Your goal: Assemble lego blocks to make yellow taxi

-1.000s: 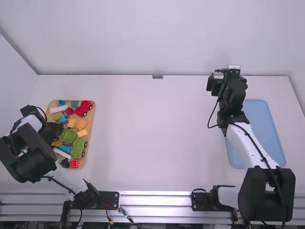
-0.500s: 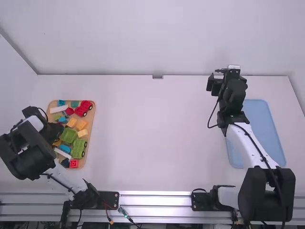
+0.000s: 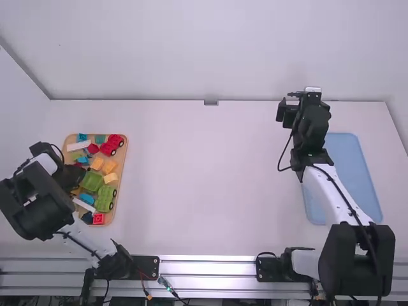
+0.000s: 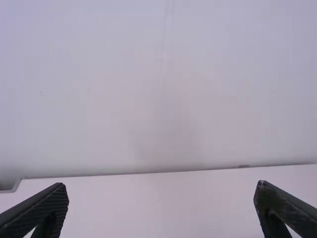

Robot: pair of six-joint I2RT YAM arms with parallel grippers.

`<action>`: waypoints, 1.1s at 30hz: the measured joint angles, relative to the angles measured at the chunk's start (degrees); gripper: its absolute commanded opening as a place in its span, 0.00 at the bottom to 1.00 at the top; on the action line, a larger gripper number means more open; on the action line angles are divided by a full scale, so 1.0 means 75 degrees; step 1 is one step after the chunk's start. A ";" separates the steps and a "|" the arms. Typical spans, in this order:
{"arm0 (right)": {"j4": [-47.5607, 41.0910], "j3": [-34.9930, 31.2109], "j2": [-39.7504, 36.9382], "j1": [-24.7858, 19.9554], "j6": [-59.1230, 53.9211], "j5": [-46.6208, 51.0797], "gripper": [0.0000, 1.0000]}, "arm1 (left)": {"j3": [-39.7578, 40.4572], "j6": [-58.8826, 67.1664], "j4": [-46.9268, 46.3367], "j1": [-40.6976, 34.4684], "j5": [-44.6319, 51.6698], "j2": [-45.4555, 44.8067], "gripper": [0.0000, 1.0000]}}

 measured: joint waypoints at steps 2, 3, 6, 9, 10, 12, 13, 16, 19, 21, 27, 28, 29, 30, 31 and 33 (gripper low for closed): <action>0.0000 -0.0003 0.0000 0.0000 0.0009 -0.0003 0.99 | 0.0213 0.0029 -0.0303 0.0003 0.0003 0.0058 0.80; 0.0000 0.0000 0.0000 0.0000 0.0017 -0.0003 0.99 | 0.0399 0.0050 -0.0490 0.0003 0.0000 0.0093 0.80; -0.0003 0.0000 0.0000 0.0000 0.0006 0.0000 0.99 | 0.0828 0.0082 -0.0764 0.0003 -0.0041 0.0099 0.81; -0.0017 0.0000 0.0000 0.0000 0.0012 0.0000 0.99 | 0.1032 0.0085 -0.0810 0.0003 -0.0210 0.0099 0.83; -0.0026 0.0000 0.0000 0.0000 0.0015 0.0000 0.99 | 0.1040 0.0099 -0.0842 0.0000 -0.0262 0.0099 0.83; -0.0044 -0.0003 0.0000 0.0000 0.0012 0.0000 0.99 | 0.1040 0.0105 -0.0892 0.0000 -0.0297 0.0099 0.83; -0.0050 0.0000 0.0000 0.0000 0.0012 0.0000 0.99 | 0.1035 0.0102 -0.0886 0.0003 -0.0335 0.0099 0.82; -0.0052 0.0000 0.0000 0.0003 0.0023 -0.0003 0.99 | 0.0968 0.0105 -0.0699 0.0003 -0.0399 0.0099 0.82; -0.0058 0.0000 0.0000 0.0000 0.0017 0.0000 0.99 | 0.0740 0.0105 -0.0434 0.0000 -0.0402 0.0099 0.81; -0.0058 0.0000 0.0000 0.0000 0.0023 -0.0003 0.99 | 0.0455 0.0102 -0.0157 0.0000 -0.0408 0.0102 0.81; -0.0061 -0.0003 0.0000 0.0000 0.0017 0.0000 0.99 | 0.0006 0.0105 0.0341 0.0000 -0.0405 0.0099 0.80; -0.0064 0.0000 0.0000 0.0000 0.0003 0.0000 0.99 | -0.0047 0.0105 0.0408 0.0003 -0.0408 0.0099 0.80; -0.0061 0.0000 0.0000 0.0000 0.0006 0.0000 0.99 | -0.0114 0.0105 0.0493 0.0000 -0.0408 0.0099 0.80; -0.0064 0.0000 0.0000 0.0000 0.0015 -0.0003 0.99 | -0.0181 0.0102 0.0592 0.0000 -0.0405 0.0099 0.80; -0.0064 -0.0003 0.0000 0.0000 -0.0003 0.0000 0.99 | -0.0198 0.0105 0.0618 0.0003 -0.0408 0.0099 0.80; -0.0064 0.0000 0.0000 0.0000 0.0015 0.0000 0.99 | -0.0341 0.0105 0.0833 0.0000 -0.0408 0.0099 0.77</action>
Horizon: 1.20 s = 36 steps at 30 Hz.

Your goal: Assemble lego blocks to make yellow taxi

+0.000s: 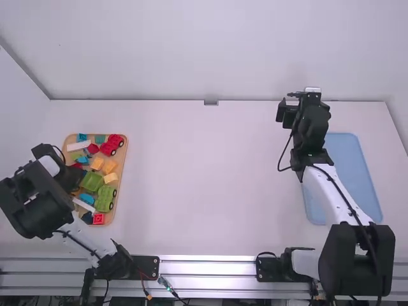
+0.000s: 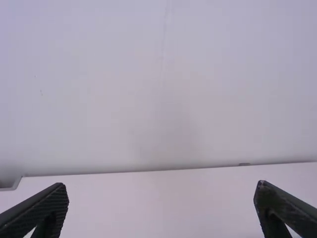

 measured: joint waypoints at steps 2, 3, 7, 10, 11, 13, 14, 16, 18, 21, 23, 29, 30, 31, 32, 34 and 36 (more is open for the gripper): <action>0.0003 0.0000 0.0000 0.0000 -0.0006 -0.0003 0.99 | -0.0119 0.0003 0.0210 0.0000 0.0003 0.0003 0.72; 0.0003 -0.0003 0.0000 0.0000 0.0003 -0.0006 0.99 | -0.0198 0.0003 0.0356 0.0000 0.0000 0.0000 0.66; -0.0003 0.0000 0.0000 0.0000 0.0000 0.0000 0.99 | -0.0294 0.0073 0.0574 0.0003 -0.0029 0.0003 0.51; -0.0035 0.0000 0.0000 0.0000 -0.0017 0.0000 0.99 | -0.0239 0.0230 0.0481 0.0000 -0.0052 0.0003 0.45; -0.0055 -0.0003 0.0000 0.0000 -0.0012 -0.0003 0.99 | -0.0163 0.0265 0.0286 0.0000 -0.0052 0.0000 0.45; -0.0064 0.0000 0.0000 0.0000 -0.0017 -0.0003 0.99 | -0.0017 0.0283 -0.0096 0.0003 -0.0079 0.0003 0.43; -0.0064 0.0000 0.0000 0.0000 -0.0023 0.0003 0.99 | 0.0067 0.0291 -0.0294 0.0000 -0.0117 -0.0003 0.43; -0.0082 0.0000 0.0000 0.0000 -0.0015 0.0003 0.99 | 0.0283 0.0326 -0.0749 -0.0029 -0.0169 -0.0070 0.42; -0.0125 -0.0003 0.0000 0.0000 -0.0026 -0.0003 0.99 | 0.0391 0.0358 -0.0968 -0.0090 -0.0187 -0.0239 0.41; -0.0230 0.0000 0.0000 0.0000 -0.0023 -0.0003 0.99 | 0.0466 0.0717 -0.1137 -0.0490 -0.0213 -0.1046 0.41; -0.0251 0.0000 0.0000 0.0000 -0.0012 -0.0006 0.99 | 0.0533 0.1376 -0.1139 -0.1078 0.0000 -0.1807 0.37; -0.0259 0.0000 0.0000 0.0029 0.0003 0.0009 0.99 | 0.0912 0.3850 -0.1588 -0.3695 0.1040 -0.2871 0.34; -0.0259 0.0000 0.0000 0.0064 -0.0017 0.0023 0.99 | 0.0982 0.4159 -0.1699 -0.4199 0.1070 -0.2873 0.34; -0.0262 0.0003 0.0000 0.0119 -0.0029 0.0026 0.99 | 0.1043 0.4677 -0.1801 -0.5091 0.1084 -0.2818 0.31; -0.0262 0.0003 0.0000 0.0149 -0.0026 0.0029 0.99 | 0.1075 0.4922 -0.1842 -0.5496 0.1070 -0.2771 0.30; -0.0265 0.0006 0.0000 0.0239 -0.0032 0.0023 0.99 | 0.1180 0.5613 -0.1865 -0.6540 0.1020 -0.2521 0.25; -0.0265 0.0006 0.0000 0.0321 -0.0017 0.0026 0.99 | 0.1352 0.6464 -0.1880 -0.7545 0.1003 -0.2069 0.17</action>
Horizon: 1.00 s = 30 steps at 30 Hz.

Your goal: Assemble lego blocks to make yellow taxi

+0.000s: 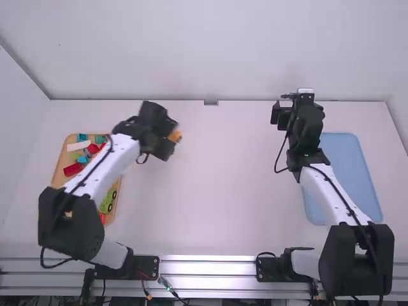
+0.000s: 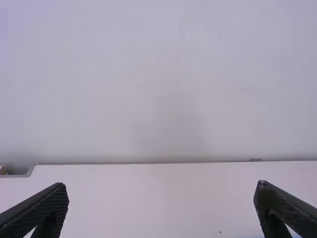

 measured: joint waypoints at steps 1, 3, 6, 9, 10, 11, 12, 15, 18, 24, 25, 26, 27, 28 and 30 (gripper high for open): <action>0.0000 0.0000 0.0000 0.0023 -0.0003 -0.0003 0.99 | 0.0050 0.0291 0.0003 -0.0283 0.0000 0.0172 0.16; 0.0000 0.0006 0.0000 0.0061 -0.0009 -0.0003 0.99 | 0.0146 0.1137 -0.0015 -0.1003 0.0000 0.0682 0.16; 0.0000 0.0006 0.0000 0.0064 -0.0006 0.0000 0.99 | 0.0169 0.2500 0.0003 -0.1970 -0.0052 0.1530 0.17; -0.0003 0.0006 0.0000 0.0064 -0.0006 -0.0003 0.99 | 0.0163 0.3468 0.0207 -0.2611 -0.0166 0.2270 0.08; -0.0003 0.0006 0.0000 0.0064 -0.0006 0.0000 0.99 | 0.0149 0.3748 0.0388 -0.2812 -0.0251 0.2509 0.02; 0.0000 0.0006 0.0000 0.0064 -0.0012 0.0000 0.99 | 0.0134 0.3937 0.0510 -0.2958 -0.0323 0.2675 0.02; 0.0000 0.0006 0.0000 0.0064 0.0000 0.0003 0.99 | 0.0125 0.4013 0.0554 -0.3028 -0.0358 0.2751 0.02; 0.0000 0.0006 0.0000 0.0064 0.0003 -0.0003 0.99 | 0.0114 0.4331 0.0635 -0.3246 -0.0428 0.2964 0.04; 0.0003 0.0006 0.0000 0.0064 0.0000 0.0000 0.99 | 0.0117 0.4497 0.0629 -0.3284 -0.0286 0.2967 0.40; 0.0020 0.0006 0.0000 0.0064 0.0003 0.0000 0.99 | 0.0114 0.4596 0.0603 -0.3252 -0.0020 0.2967 0.99; 0.0023 0.0006 0.0000 0.0064 0.0012 -0.0003 0.99 | 0.0117 0.4578 0.0597 -0.3252 -0.0026 0.2967 0.99; 0.0023 0.0006 0.0000 0.0064 0.0009 -0.0003 0.99 | 0.0119 0.4511 0.0595 -0.3252 -0.0050 0.2967 0.99; 0.0023 0.0006 0.0000 0.0064 0.0017 -0.0003 0.99 | 0.0128 0.4453 0.0580 -0.3252 -0.0061 0.2967 0.99; 0.0026 0.0006 0.0000 0.0064 0.0012 -0.0006 0.99 | 0.0152 0.4383 0.0533 -0.3252 -0.0090 0.2967 0.99; 0.0026 0.0006 0.0000 0.0064 0.0017 0.0000 0.99 | 0.0370 0.4100 0.0245 -0.3246 -0.0251 0.2961 0.99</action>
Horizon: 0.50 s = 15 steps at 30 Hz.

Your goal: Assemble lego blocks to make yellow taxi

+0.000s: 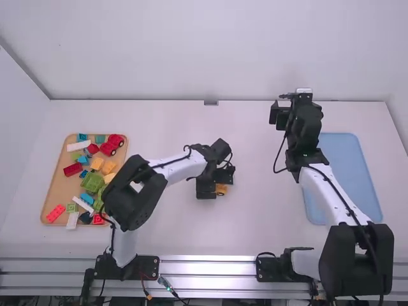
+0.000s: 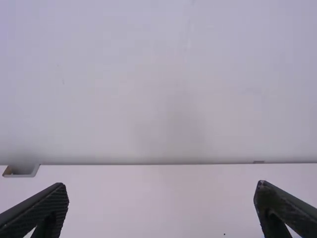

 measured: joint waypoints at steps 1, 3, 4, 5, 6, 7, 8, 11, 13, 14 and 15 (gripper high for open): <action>0.0003 0.0000 0.0000 0.0000 -0.0012 0.0000 0.99 | 0.0079 -0.0058 -0.0070 0.0009 -0.0009 -0.0003 0.99; 0.0000 0.0000 0.0000 0.0000 -0.0032 -0.0003 0.99 | 0.0393 -0.0178 -0.0291 0.0108 -0.0061 -0.0050 0.99; 0.0000 0.0000 0.0000 0.0000 -0.0050 0.0000 0.99 | 0.0516 -0.0227 -0.0364 0.0184 -0.0067 -0.0111 0.99; 0.0000 0.0000 0.0000 0.0000 -0.0073 0.0000 0.99 | 0.0600 -0.0265 -0.0431 0.0265 -0.0064 -0.0181 0.99; 0.0000 0.0000 0.0000 0.0000 -0.0099 0.0000 0.99 | 0.0737 -0.0350 -0.0562 0.0423 -0.0055 -0.0332 0.99; 0.0000 0.0000 0.0000 0.0000 -0.0160 -0.0003 0.99 | 0.0857 -0.0463 -0.0679 0.0600 -0.0020 -0.0501 0.99; 0.0000 0.0000 0.0000 0.0000 -0.0163 -0.0003 0.99 | 0.0930 -0.0557 -0.0723 0.0723 0.0017 -0.0603 0.99; 0.0000 0.0000 0.0000 0.0000 -0.0230 -0.0003 0.99 | 0.1352 -0.1521 -0.0749 0.1769 0.0146 -0.1233 0.99; 0.0003 0.0000 0.0000 0.0000 -0.0248 -0.0003 0.99 | 0.1478 -0.1944 -0.0787 0.2200 0.0152 -0.1384 0.99; 0.0006 0.0000 0.0000 0.0000 -0.0242 -0.0003 0.99 | 0.1574 -0.2363 -0.0863 0.2655 0.0140 -0.1498 0.99; 0.0000 0.0000 0.0000 0.0000 -0.0248 -0.0003 0.99 | 0.1629 -0.2766 -0.0953 0.3080 0.0146 -0.1556 0.99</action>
